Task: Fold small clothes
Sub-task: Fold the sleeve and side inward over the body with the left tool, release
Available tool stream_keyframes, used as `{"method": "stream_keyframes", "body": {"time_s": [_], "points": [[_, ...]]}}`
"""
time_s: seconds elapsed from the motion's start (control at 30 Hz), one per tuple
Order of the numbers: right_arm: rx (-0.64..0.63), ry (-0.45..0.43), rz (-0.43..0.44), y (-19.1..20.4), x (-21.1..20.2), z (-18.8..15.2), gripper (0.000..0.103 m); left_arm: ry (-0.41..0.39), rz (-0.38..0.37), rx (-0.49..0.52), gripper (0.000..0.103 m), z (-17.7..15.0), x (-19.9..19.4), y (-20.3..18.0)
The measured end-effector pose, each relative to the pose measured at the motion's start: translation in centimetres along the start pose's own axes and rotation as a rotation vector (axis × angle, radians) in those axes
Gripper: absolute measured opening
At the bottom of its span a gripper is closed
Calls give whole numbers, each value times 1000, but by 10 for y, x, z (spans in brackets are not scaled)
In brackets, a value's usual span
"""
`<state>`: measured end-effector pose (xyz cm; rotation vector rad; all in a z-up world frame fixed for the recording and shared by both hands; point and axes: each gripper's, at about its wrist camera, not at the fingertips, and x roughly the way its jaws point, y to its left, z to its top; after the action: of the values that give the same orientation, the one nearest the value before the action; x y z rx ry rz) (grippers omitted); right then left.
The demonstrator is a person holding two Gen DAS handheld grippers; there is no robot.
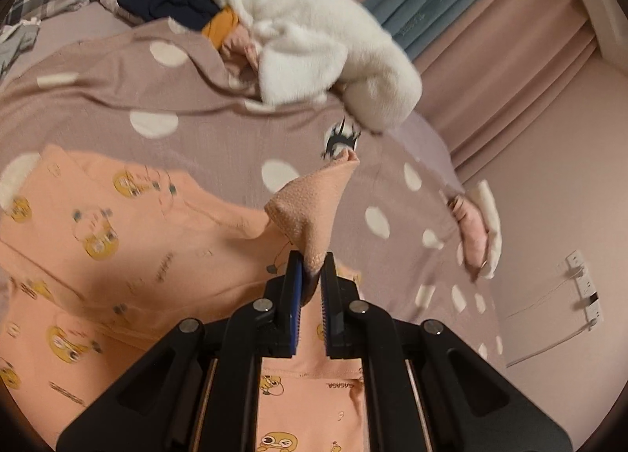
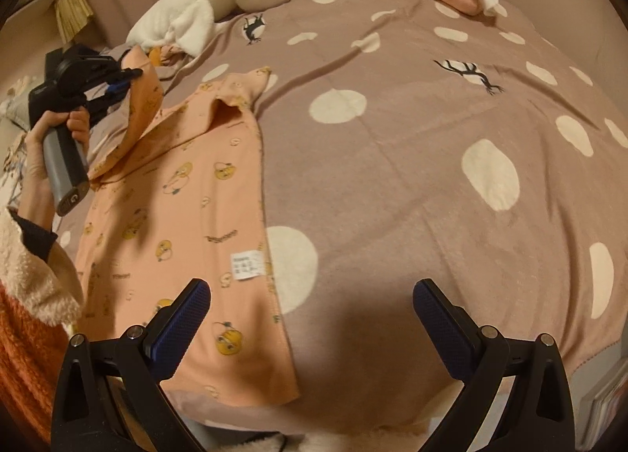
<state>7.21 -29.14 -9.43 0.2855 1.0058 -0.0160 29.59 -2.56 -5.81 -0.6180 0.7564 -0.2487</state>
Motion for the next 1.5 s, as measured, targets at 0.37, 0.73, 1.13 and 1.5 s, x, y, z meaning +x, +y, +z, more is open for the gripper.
{"method": "stream_keyframes", "body": {"time_s": [0.37, 0.73, 1.13, 1.5], "points": [[59, 5, 18, -21, 1, -7, 102, 87, 3, 110, 7, -37, 31, -36], [50, 20, 50, -16, 5, -10, 102, 120, -18, 228, 25, -55, 26, -56], [61, 22, 55, -20, 7, -13, 102, 113, 19, 236, 72, -58, 35, -54], [58, 25, 63, -21, 11, -13, 102, 297, -136, 254, 74, -97, 58, -72]]}}
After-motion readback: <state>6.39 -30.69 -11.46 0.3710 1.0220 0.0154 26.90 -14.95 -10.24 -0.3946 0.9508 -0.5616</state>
